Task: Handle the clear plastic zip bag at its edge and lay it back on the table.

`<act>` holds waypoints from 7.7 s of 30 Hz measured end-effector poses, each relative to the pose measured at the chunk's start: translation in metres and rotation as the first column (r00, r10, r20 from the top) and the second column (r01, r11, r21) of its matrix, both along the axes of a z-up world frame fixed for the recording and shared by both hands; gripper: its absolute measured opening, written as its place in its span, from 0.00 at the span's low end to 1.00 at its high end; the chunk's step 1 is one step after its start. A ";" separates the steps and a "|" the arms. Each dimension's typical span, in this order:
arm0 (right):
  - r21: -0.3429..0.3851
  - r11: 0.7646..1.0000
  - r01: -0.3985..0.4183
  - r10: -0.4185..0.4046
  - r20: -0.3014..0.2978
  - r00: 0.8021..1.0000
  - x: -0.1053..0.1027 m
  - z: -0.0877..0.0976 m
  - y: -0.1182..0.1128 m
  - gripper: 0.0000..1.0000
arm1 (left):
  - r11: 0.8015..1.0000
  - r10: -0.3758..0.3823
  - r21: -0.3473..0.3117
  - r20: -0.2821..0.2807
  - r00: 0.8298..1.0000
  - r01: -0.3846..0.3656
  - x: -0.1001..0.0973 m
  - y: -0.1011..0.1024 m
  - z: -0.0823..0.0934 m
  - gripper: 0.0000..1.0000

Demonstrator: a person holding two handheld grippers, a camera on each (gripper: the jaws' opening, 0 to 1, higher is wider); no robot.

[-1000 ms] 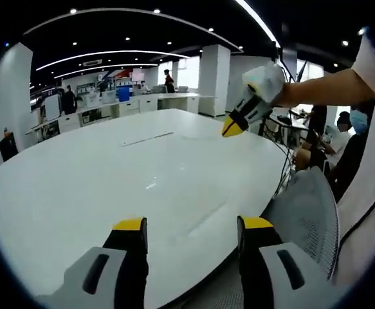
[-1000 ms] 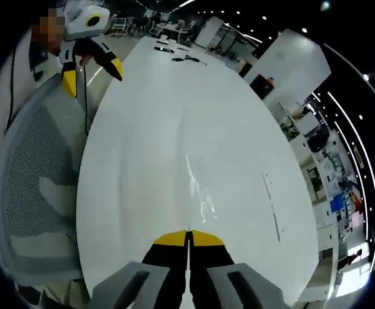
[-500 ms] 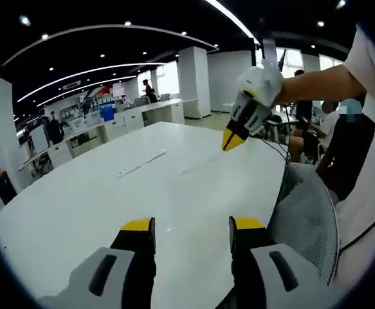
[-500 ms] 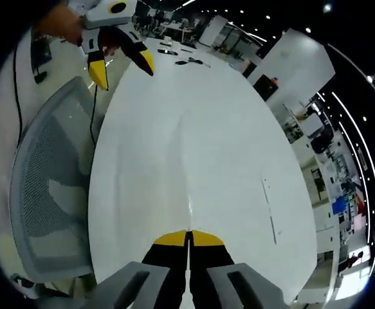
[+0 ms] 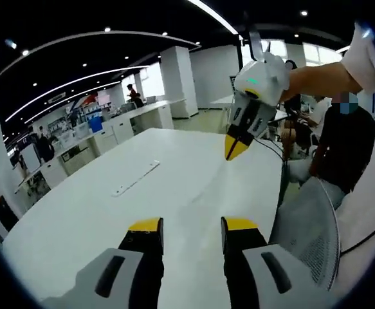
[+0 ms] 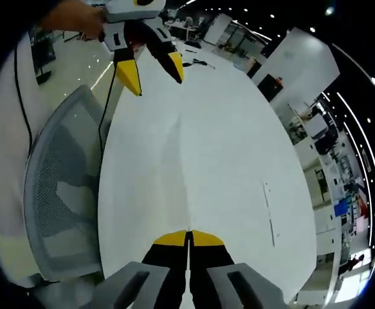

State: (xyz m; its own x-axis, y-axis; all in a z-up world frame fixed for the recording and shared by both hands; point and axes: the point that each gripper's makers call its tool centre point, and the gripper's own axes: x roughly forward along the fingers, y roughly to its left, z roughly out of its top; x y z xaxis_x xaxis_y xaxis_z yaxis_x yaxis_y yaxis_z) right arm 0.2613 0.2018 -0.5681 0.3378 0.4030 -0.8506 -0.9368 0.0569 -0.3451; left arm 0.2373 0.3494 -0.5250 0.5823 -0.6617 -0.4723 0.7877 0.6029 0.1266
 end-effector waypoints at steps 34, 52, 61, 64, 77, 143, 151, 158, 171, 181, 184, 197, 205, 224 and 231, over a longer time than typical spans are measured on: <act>-0.037 0.998 -0.055 0.055 -0.004 0.998 -0.010 0.036 0.005 0.00 | 0.945 -0.221 0.254 0.026 0.975 0.207 0.002 -0.019 0.004 0.13; -0.048 0.997 -0.064 0.064 -0.005 0.998 -0.012 0.041 0.005 0.00 | 0.869 -0.318 0.389 -0.034 0.947 0.306 -0.002 -0.026 0.000 0.01; -0.054 0.996 -0.071 0.070 -0.010 0.997 -0.012 0.041 0.006 0.00 | 0.844 -0.336 0.412 -0.092 0.937 0.343 -0.007 -0.027 -0.005 0.00; -0.055 0.996 -0.072 0.072 -0.011 0.997 -0.013 0.041 0.006 0.00 | 0.834 -0.342 0.423 -0.109 0.933 0.355 -0.009 -0.028 -0.006 0.00; -0.033 0.998 -0.061 0.060 -0.013 0.998 -0.011 0.044 0.007 0.00 | 0.829 -0.313 0.441 -0.146 0.938 0.345 -0.009 -0.026 -0.005 0.00; 0.229 0.956 -0.183 0.209 -0.094 0.973 -0.045 0.056 0.123 0.09 | 0.816 -0.345 0.473 -0.062 0.936 0.332 -0.013 -0.030 0.004 0.00; 0.225 0.955 -0.193 0.218 -0.095 0.971 -0.046 0.053 0.129 0.06 | 0.820 -0.345 0.467 -0.058 0.937 0.331 -0.013 -0.030 0.006 0.00; 0.214 0.957 -0.198 0.222 -0.092 0.971 -0.043 0.051 0.130 0.04 | 0.821 -0.345 0.465 -0.059 0.937 0.331 -0.015 -0.030 0.007 0.00; 0.201 0.958 -0.205 0.226 -0.090 0.970 -0.041 0.048 0.130 0.01 | 0.821 -0.344 0.466 -0.056 0.937 0.329 -0.014 -0.029 0.008 0.00; 0.191 0.957 -0.217 0.236 -0.082 0.968 -0.042 0.045 0.131 0.00 | 0.818 -0.346 0.470 -0.058 0.936 0.331 -0.015 -0.029 0.007 0.00; 0.190 0.957 -0.218 0.237 -0.083 0.968 -0.042 0.045 0.130 0.00 | 0.818 -0.348 0.469 -0.056 0.936 0.332 -0.014 -0.029 0.007 0.00; 0.165 0.959 -0.230 0.245 -0.080 0.966 -0.043 0.045 0.130 0.00 | 0.822 -0.350 0.459 -0.057 0.935 0.336 -0.016 -0.029 0.006 0.00; 0.156 0.961 -0.229 0.243 -0.084 0.966 -0.045 0.043 0.128 0.00 | 0.825 -0.350 0.453 -0.058 0.935 0.338 -0.017 -0.030 0.006 0.00; 0.142 0.963 -0.230 0.243 -0.087 0.966 -0.046 0.042 0.127 0.00 | 0.829 -0.350 0.444 -0.059 0.935 0.339 -0.019 -0.029 0.005 0.00; 0.141 0.964 -0.225 0.239 -0.091 0.967 -0.046 0.041 0.125 0.00 | 0.828 -0.349 0.446 -0.063 0.935 0.339 -0.019 -0.028 0.003 0.00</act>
State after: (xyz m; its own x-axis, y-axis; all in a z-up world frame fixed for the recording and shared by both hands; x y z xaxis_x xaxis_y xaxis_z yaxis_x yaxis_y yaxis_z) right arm 0.2156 0.3271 -0.5275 0.1327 0.5676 -0.8126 -0.9604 -0.1292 -0.2470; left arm 0.2185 0.3218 -0.5222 0.3688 -0.5445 -0.7533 0.9279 0.1686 0.3325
